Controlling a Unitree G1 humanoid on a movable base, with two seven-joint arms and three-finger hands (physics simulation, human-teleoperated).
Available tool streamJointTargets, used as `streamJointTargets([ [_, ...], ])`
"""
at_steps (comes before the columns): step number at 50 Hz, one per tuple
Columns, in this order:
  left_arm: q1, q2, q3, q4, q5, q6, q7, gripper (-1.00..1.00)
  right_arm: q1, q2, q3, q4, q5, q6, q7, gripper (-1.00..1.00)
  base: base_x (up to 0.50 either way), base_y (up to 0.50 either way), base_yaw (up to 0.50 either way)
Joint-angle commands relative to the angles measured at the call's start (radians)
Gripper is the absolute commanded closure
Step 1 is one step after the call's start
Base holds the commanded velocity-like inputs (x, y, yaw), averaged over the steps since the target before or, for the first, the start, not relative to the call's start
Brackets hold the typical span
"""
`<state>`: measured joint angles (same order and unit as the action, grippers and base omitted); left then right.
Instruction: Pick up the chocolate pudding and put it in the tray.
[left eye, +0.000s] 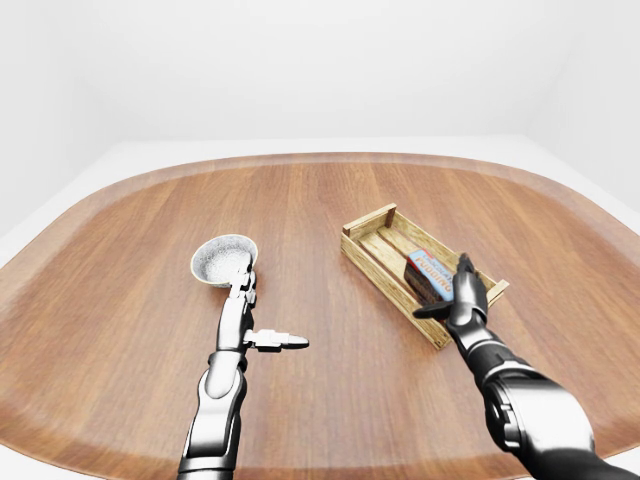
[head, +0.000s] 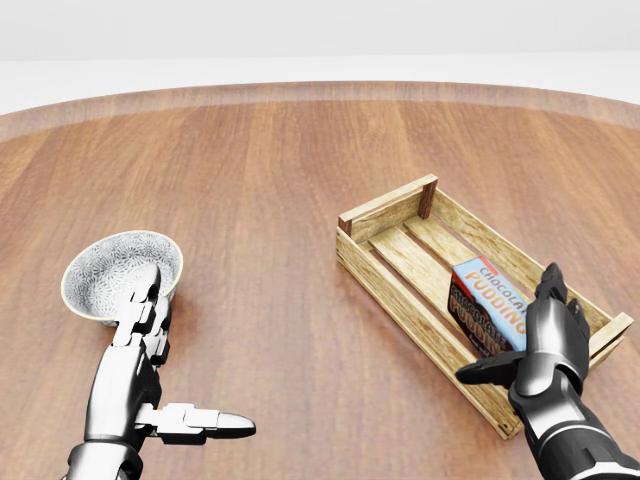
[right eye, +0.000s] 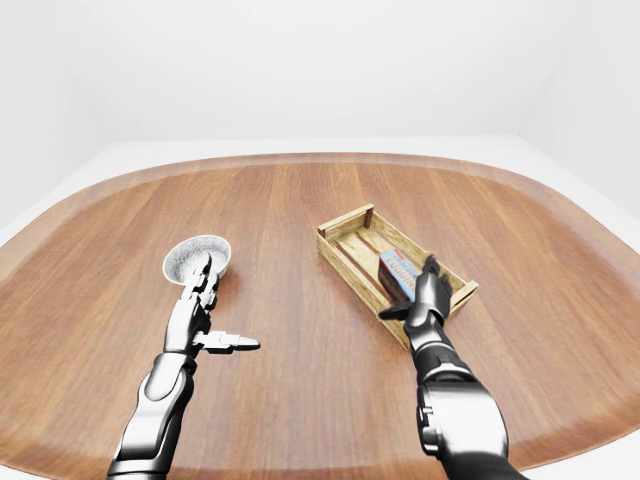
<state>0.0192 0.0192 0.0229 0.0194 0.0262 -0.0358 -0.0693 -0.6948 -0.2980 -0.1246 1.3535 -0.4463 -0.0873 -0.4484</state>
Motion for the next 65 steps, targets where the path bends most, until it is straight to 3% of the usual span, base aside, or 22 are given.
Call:
streamJointTargets([
  [1,-0.001,0.000,0.000,-0.003,0.000,0.008,0.000,-1.00,0.000,-0.001,-0.004,-0.003,0.000,0.000,-0.014,-1.00,0.00,0.00,0.00],
  [8,-0.001,0.000,0.000,-0.003,0.000,0.008,0.000,-1.00,-0.011,-0.016,0.001,-0.009,-0.009,0.000,-0.075,-1.00,0.00,0.00,0.00],
  [43,-0.001,0.000,0.000,-0.003,0.000,0.008,0.000,-1.00,-0.071,-0.106,0.043,-0.069,-0.151,0.000,-0.075,-1.00,0.00,0.00,0.00],
  [65,-0.001,0.000,0.000,-0.003,0.000,0.008,0.001,-1.00,-0.113,-0.153,-0.011,-0.205,-0.028,0.000,-0.075,-1.00,0.00,0.00,0.00],
])
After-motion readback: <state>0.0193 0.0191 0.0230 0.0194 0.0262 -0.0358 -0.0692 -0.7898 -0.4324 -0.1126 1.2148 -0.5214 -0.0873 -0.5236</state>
